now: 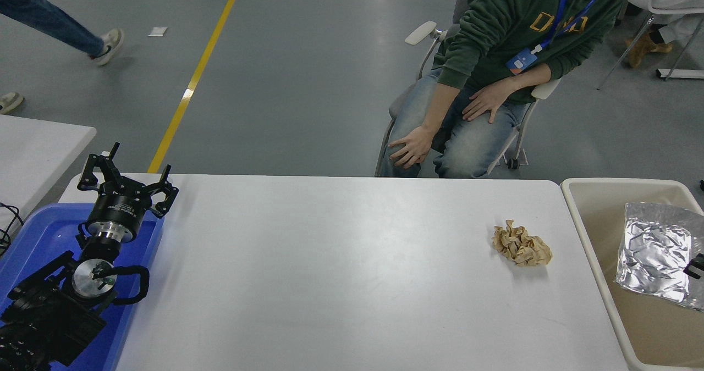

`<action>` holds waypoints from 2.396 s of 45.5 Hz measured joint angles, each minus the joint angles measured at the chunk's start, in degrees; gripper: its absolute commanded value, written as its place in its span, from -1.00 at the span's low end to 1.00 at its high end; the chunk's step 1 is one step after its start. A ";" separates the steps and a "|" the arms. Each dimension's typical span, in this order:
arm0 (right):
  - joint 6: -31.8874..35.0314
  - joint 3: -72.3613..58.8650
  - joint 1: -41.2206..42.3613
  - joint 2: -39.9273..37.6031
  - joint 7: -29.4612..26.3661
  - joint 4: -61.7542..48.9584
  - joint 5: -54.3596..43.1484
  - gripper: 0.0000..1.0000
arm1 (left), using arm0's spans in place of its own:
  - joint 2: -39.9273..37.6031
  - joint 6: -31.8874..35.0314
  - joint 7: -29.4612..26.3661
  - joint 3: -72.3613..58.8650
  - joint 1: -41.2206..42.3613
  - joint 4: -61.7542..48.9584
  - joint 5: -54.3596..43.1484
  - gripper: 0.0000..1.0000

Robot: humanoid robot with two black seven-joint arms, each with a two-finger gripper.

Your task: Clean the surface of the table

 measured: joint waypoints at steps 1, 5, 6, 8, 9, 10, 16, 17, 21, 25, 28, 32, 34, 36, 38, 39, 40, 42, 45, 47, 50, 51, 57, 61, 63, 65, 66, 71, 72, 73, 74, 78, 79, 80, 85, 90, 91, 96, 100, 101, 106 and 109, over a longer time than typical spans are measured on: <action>-0.24 -0.15 -0.01 0.06 -0.11 0.00 0.02 -1.00 | 0.00 0.00 0.00 0.00 0.00 0.00 0.00 1.00; -0.80 -0.50 -0.03 0.20 -0.39 -0.01 0.08 -1.00 | 0.00 0.00 0.00 0.00 0.00 0.00 0.00 1.00; -1.00 -0.65 -0.04 0.24 -0.47 -0.02 0.11 -1.00 | 0.00 0.00 0.00 0.00 0.00 0.00 0.00 1.00; -1.14 -0.75 -0.04 0.27 -0.52 -0.02 0.12 -1.00 | 0.00 0.00 0.00 0.00 0.00 0.00 0.00 1.00; -1.21 -0.79 -0.04 0.29 -0.55 -0.02 0.13 -1.00 | 0.00 0.00 0.00 0.00 0.00 0.00 0.00 1.00; -1.29 -0.85 -0.05 0.31 -0.58 -0.02 0.13 -1.00 | 0.00 0.00 0.00 0.00 0.00 0.00 0.00 1.00; -1.67 -1.12 -0.10 0.39 -0.75 -0.03 0.13 -1.00 | 0.00 0.00 0.00 0.00 0.00 -0.01 0.00 1.00; -1.72 -1.15 -0.11 0.40 -0.78 -0.03 0.14 -1.00 | 0.00 0.00 0.00 0.00 0.00 -0.01 0.00 1.00; -1.84 -1.25 -0.13 0.43 -0.82 -0.13 0.15 -1.00 | 0.00 0.00 0.00 0.00 0.00 -0.02 0.00 1.00; -1.97 -1.33 -0.14 0.46 -0.86 -0.49 0.18 -1.00 | 0.00 0.00 0.00 0.00 0.00 -0.02 0.00 1.00; -2.06 -1.36 -0.14 0.52 -0.87 -0.78 0.19 -0.83 | 0.00 0.00 0.00 0.00 0.00 -0.03 0.00 1.00; -2.40 -1.41 -0.15 0.53 -0.87 -1.03 0.20 0.36 | 0.00 0.00 0.00 0.00 0.00 -0.03 0.00 1.00; -2.75 -1.43 -0.15 0.55 -0.87 -1.12 0.26 1.00 | 0.00 0.00 0.00 0.00 0.00 -0.03 0.00 1.00; -3.11 -1.49 -0.14 0.55 -0.87 -1.17 0.31 1.00 | 0.00 0.00 0.00 0.00 0.00 -0.03 0.00 1.00; -3.32 -1.59 -0.14 0.55 -0.87 -1.22 0.35 1.00 | 0.00 0.00 0.00 0.00 0.00 -0.03 0.00 1.00; -3.42 -1.67 -0.13 0.55 -0.85 -1.24 0.36 1.00 | 0.00 0.00 0.00 0.00 0.00 -0.03 0.00 1.00; -3.55 -1.76 -0.12 0.56 -0.82 -1.26 0.37 1.00 | 0.00 0.00 0.00 0.00 0.00 -0.03 0.00 1.00; -3.76 -1.91 -0.10 0.56 -0.79 -1.29 0.41 1.00 | 0.00 0.00 0.00 0.00 0.00 -0.03 0.00 1.00; -4.02 -2.03 -0.09 0.56 -0.76 -1.34 0.46 1.00 | 0.00 0.00 0.00 0.00 0.00 -0.01 0.00 1.00; -4.13 -2.06 -0.09 0.56 -0.75 -1.35 0.48 1.00 | 0.00 0.00 0.00 0.00 0.00 -0.01 0.00 1.00; -4.35 -2.02 -0.09 0.57 -0.73 -1.40 0.54 1.00 | 0.00 0.00 0.00 0.00 0.00 -0.01 0.00 1.00; -4.38 -1.98 -0.08 0.57 -0.73 -1.42 0.55 1.00 | 0.00 0.00 0.00 0.00 0.00 -0.01 0.00 1.00; -4.53 -1.93 -0.04 0.44 -0.71 -1.46 1.63 1.00 | 0.00 0.00 0.00 0.00 0.00 -0.01 0.00 1.00; -4.53 -2.10 -0.02 0.31 -0.71 -1.51 2.73 1.00 | 0.00 0.00 0.00 0.00 0.00 -0.01 0.00 1.00; -4.53 -2.17 0.02 0.30 -0.71 -1.51 3.16 1.00 | 0.00 0.00 0.00 0.00 0.00 -0.01 0.00 1.00; -4.53 -2.21 0.08 0.27 -0.71 -1.51 3.57 1.00 | 0.00 0.00 0.00 0.00 0.00 -0.01 0.00 1.00; -4.53 -2.23 0.10 0.27 -0.71 -1.51 3.71 1.00 | 0.00 0.00 0.00 0.00 0.00 -0.01 0.00 1.00; -4.55 -2.22 0.23 0.19 -0.70 -1.51 4.43 1.00 | 0.00 0.00 0.00 0.00 0.00 -0.01 0.00 1.00; -4.57 -2.20 0.24 0.17 -0.70 -1.52 4.46 1.00 | 0.00 0.00 0.00 0.00 0.00 -0.01 0.00 1.00; -4.57 -2.17 0.25 0.16 -0.70 -1.53 4.48 1.00 | 0.00 0.00 0.00 0.00 0.00 -0.01 0.00 1.00; -4.57 -2.13 0.26 0.14 -0.70 -1.53 4.54 1.00 | 0.00 0.00 0.00 0.00 0.00 -0.01 0.00 1.00; -4.49 -1.97 0.34 -0.10 -0.70 -1.58 5.02 1.00 | 0.00 0.00 0.00 0.00 0.00 -0.01 0.00 1.00; -4.39 -1.95 0.35 -0.18 -0.71 -1.58 5.35 1.00 | 0.00 0.00 0.00 0.00 0.00 -0.01 0.00 1.00; -4.34 -1.94 0.36 -0.22 -0.71 -1.58 5.58 1.00 | 0.00 0.00 0.00 0.00 0.00 -0.01 0.00 1.00; -4.12 -2.01 0.40 -0.57 -0.76 -1.58 7.55 1.00 | 0.00 0.00 0.00 0.00 0.00 -0.01 0.01 1.00; -3.76 -1.95 0.41 -0.92 -0.77 -1.57 9.27 1.00 | 0.00 0.00 0.00 0.00 0.00 -0.02 0.02 1.00; -3.57 -1.91 0.42 -0.98 -0.78 -1.54 9.81 1.00 | 0.00 0.00 0.00 0.00 0.00 -0.02 0.02 1.00; -3.06 -1.79 0.43 -1.31 -0.78 -1.26 11.81 1.00 | 0.00 0.00 0.00 0.00 0.00 -0.02 0.02 1.00; -2.78 -1.64 0.49 -1.85 -0.78 -0.92 13.00 1.00 | 0.00 0.00 0.00 0.00 0.00 -0.02 0.02 1.00; -2.73 -1.56 0.53 -2.02 -0.78 -0.83 13.23 1.00 | 0.00 0.00 0.00 0.00 0.00 -0.02 0.02 1.00; -2.50 -0.26 1.03 -3.28 -0.78 0.34 14.16 1.00 | 0.00 0.00 0.00 0.00 0.00 -0.02 0.02 1.00; -2.44 1.13 1.68 -4.24 -0.78 1.57 14.51 1.00 | 0.00 0.00 0.00 0.00 0.00 -0.02 0.02 1.00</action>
